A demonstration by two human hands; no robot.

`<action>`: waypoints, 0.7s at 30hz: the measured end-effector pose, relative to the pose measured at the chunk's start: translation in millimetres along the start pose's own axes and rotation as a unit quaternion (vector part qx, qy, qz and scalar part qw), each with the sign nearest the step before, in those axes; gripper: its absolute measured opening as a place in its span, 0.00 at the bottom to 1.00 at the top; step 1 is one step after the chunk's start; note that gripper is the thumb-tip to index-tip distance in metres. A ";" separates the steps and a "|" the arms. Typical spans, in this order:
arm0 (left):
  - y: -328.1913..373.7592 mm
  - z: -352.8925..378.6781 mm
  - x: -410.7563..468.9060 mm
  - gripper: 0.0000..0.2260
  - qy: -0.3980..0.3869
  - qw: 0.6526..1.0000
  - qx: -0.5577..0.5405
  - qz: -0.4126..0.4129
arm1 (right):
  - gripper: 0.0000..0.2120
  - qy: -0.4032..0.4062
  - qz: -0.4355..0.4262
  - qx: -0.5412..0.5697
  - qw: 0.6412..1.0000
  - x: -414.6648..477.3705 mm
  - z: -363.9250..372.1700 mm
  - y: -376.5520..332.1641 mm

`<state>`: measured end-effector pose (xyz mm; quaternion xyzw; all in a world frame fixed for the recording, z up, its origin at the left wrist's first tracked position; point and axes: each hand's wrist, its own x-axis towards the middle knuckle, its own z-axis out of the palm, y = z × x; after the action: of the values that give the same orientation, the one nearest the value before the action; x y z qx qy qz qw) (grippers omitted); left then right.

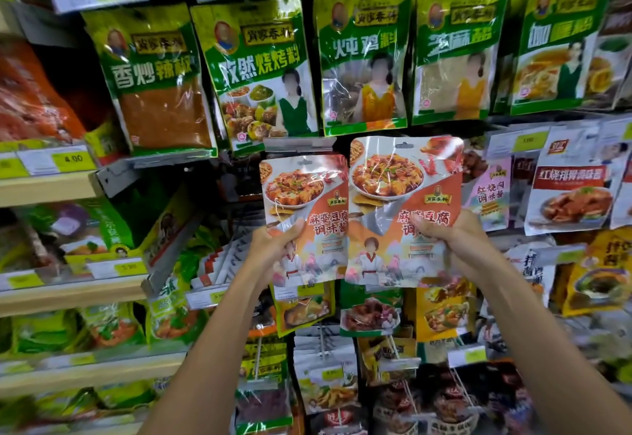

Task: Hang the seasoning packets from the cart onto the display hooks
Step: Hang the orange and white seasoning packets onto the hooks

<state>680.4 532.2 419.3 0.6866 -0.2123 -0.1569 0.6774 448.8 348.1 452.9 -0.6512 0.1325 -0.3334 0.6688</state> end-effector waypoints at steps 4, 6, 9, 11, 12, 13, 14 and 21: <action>-6.0 0.1 4.8 0.24 -0.001 1.000 -0.010 0.000 | 0.17 -0.007 0.004 0.003 1.000 1.0 -2.0 4.8; -10.5 -0.3 3.8 0.23 -0.007 1.000 -0.018 -0.003 | 0.17 -0.011 0.003 0.009 1.000 1.5 -3.4 7.8; -12.9 1.0 3.2 0.23 -0.006 1.000 -0.019 -0.012 | 0.19 -0.019 0.003 0.017 1.000 2.3 -3.5 10.5; -12.6 2.6 6.0 0.23 0.001 1.000 -0.016 -0.014 | 0.20 -0.022 0.005 0.019 1.000 2.6 -2.7 11.8; -11.8 3.3 8.0 0.23 0.004 1.000 -0.010 -0.014 | 0.21 -0.021 0.007 0.020 1.000 3.3 -2.2 12.6; -10.9 4.2 10.2 0.24 0.005 1.000 -0.003 -0.015 | 0.21 -0.020 0.010 0.020 1.000 3.8 -2.1 13.1; -10.3 4.9 12.3 0.24 0.005 1.000 0.004 -0.020 | 0.20 -0.021 0.013 0.019 1.000 4.5 -2.0 13.7; -12.6 15.1 27.2 0.24 0.056 0.996 0.026 -0.058 | 0.26 -0.022 0.027 0.005 0.999 6.9 -0.2 18.5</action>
<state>697.2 505.3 408.2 0.7229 -0.1380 -0.1518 0.6598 458.9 342.3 436.9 -0.6512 0.1339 -0.3016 0.6835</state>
